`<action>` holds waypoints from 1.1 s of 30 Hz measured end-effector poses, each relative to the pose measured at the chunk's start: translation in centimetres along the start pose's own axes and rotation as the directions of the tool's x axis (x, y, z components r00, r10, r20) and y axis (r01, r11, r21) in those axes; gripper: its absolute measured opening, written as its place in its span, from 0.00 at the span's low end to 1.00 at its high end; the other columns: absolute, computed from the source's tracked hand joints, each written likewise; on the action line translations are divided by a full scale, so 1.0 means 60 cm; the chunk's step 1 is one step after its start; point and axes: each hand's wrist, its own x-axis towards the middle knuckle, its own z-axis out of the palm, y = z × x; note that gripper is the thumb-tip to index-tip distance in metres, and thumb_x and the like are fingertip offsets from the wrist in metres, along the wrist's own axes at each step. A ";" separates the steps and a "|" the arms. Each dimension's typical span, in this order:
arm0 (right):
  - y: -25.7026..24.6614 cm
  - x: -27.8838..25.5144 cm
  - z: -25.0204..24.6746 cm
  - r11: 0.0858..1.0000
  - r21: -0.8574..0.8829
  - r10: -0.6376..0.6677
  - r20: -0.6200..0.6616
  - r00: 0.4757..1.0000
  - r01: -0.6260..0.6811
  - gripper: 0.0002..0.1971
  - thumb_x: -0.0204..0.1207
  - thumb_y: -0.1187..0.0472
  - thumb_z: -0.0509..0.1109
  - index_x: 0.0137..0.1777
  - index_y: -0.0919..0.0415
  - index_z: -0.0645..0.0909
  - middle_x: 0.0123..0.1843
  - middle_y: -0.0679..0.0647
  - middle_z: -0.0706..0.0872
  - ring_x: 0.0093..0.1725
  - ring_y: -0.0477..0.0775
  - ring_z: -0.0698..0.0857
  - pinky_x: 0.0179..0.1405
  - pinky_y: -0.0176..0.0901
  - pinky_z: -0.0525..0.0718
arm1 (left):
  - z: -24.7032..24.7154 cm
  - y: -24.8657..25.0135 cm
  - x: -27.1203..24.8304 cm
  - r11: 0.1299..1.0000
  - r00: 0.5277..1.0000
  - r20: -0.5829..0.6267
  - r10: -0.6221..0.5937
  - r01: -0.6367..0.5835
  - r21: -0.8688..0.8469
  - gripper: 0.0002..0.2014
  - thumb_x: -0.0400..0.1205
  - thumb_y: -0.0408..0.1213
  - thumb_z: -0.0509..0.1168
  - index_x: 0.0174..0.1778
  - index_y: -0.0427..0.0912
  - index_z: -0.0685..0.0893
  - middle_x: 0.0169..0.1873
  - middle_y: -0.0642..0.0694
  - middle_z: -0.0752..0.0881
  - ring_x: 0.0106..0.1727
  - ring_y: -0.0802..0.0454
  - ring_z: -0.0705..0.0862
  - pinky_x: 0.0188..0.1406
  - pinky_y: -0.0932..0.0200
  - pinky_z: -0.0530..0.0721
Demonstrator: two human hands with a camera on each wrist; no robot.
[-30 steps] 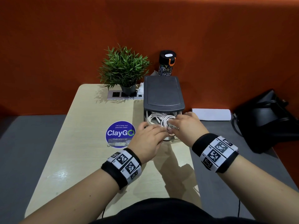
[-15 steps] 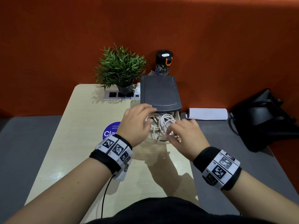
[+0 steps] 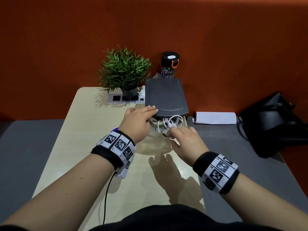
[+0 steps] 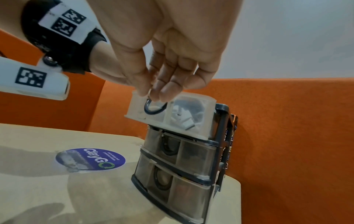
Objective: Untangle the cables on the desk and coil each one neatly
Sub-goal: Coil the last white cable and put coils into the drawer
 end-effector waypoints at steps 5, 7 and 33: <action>0.002 0.021 -0.005 0.994 0.038 0.104 -0.050 0.993 -0.103 0.13 0.75 0.64 0.69 0.59 0.57 0.80 0.48 0.48 0.83 0.52 0.55 0.80 0.55 0.49 0.70 | -0.006 0.003 -0.003 0.999 1.000 0.018 0.015 -0.014 -0.035 0.33 0.77 0.27 0.55 0.76 0.62 0.67 0.77 0.59 0.69 0.77 0.63 0.64 0.74 0.52 0.51; 0.008 0.023 -0.001 0.991 -0.005 0.130 -0.182 0.975 -0.133 0.17 0.70 0.65 0.73 0.60 0.58 0.82 0.50 0.53 0.83 0.52 0.59 0.81 0.51 0.53 0.75 | -0.007 0.004 -0.003 0.999 1.000 0.022 0.019 -0.018 -0.040 0.34 0.77 0.26 0.55 0.75 0.63 0.67 0.77 0.58 0.69 0.77 0.62 0.64 0.75 0.50 0.52; 0.028 0.009 0.030 0.984 -0.156 0.033 -0.298 0.954 -0.083 0.02 0.69 0.63 0.69 0.40 0.55 0.81 0.38 0.50 0.82 0.43 0.56 0.75 0.47 0.49 0.64 | 0.003 0.039 -0.012 0.959 0.995 0.037 0.097 -0.103 0.263 0.24 0.78 0.30 0.57 0.69 0.54 0.73 0.78 0.43 0.64 0.78 0.45 0.61 0.73 0.47 0.53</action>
